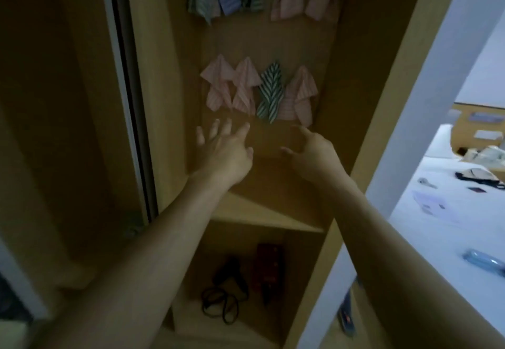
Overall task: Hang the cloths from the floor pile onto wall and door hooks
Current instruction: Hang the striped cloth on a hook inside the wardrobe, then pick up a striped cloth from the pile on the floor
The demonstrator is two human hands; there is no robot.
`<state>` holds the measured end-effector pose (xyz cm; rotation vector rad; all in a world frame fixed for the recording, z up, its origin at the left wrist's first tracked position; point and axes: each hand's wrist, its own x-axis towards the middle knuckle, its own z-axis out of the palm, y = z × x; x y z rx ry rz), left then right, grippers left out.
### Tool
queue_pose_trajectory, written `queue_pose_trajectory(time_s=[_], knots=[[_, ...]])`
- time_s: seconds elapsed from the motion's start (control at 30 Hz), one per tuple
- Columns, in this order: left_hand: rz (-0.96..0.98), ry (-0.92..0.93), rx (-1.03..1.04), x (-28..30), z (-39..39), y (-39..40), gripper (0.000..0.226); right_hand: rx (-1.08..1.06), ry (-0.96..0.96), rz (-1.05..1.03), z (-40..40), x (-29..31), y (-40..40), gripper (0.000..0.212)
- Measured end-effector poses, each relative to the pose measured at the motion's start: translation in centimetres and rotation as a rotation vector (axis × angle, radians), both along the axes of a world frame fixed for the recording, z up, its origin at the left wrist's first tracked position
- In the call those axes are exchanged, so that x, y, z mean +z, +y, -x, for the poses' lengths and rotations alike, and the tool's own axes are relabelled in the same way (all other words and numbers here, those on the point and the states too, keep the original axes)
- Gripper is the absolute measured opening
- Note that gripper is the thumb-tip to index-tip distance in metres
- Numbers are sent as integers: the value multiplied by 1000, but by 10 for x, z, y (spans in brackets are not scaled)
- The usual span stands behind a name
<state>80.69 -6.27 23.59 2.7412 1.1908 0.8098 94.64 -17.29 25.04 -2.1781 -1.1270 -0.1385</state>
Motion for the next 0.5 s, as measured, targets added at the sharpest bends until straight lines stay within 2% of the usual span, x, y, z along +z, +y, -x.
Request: queue_pose_trajectory(time_s=[0.27,0.5], knots=[[216,19,-23,-91,36,-104,58,6,111,54,39,-86,-97,65],[353,60,-136,-132,51,-161,59,-64,225,132,74,-143,-171,63]])
